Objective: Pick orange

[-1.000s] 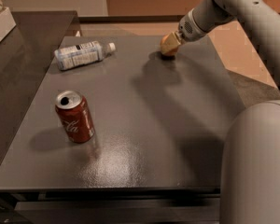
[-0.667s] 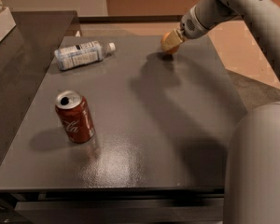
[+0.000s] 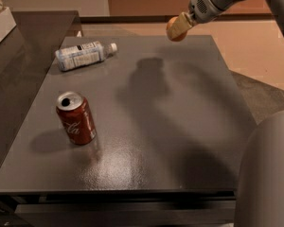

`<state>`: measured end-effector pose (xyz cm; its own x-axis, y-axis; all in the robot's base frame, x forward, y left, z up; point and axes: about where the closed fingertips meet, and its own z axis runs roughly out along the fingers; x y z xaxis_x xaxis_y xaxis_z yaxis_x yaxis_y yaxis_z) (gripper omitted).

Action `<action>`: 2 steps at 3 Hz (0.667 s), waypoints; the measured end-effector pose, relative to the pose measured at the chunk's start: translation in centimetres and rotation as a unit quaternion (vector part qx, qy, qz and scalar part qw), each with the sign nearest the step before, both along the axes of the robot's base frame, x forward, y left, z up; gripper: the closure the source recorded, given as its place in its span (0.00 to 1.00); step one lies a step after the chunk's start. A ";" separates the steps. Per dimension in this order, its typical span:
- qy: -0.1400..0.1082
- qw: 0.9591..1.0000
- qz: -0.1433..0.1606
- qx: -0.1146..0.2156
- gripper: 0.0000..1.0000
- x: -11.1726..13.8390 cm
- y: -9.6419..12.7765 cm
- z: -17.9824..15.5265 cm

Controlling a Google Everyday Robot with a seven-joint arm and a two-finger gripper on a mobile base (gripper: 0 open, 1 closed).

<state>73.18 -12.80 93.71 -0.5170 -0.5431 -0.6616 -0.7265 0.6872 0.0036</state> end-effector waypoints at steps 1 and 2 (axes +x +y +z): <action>-0.025 0.999 0.036 -0.002 1.00 -3.1 0.5 5.4; -0.025 0.999 0.036 -0.002 1.00 -3.1 0.5 5.4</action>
Offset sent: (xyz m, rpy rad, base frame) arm -0.0506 0.0022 0.0896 -0.0057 -0.0863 0.1036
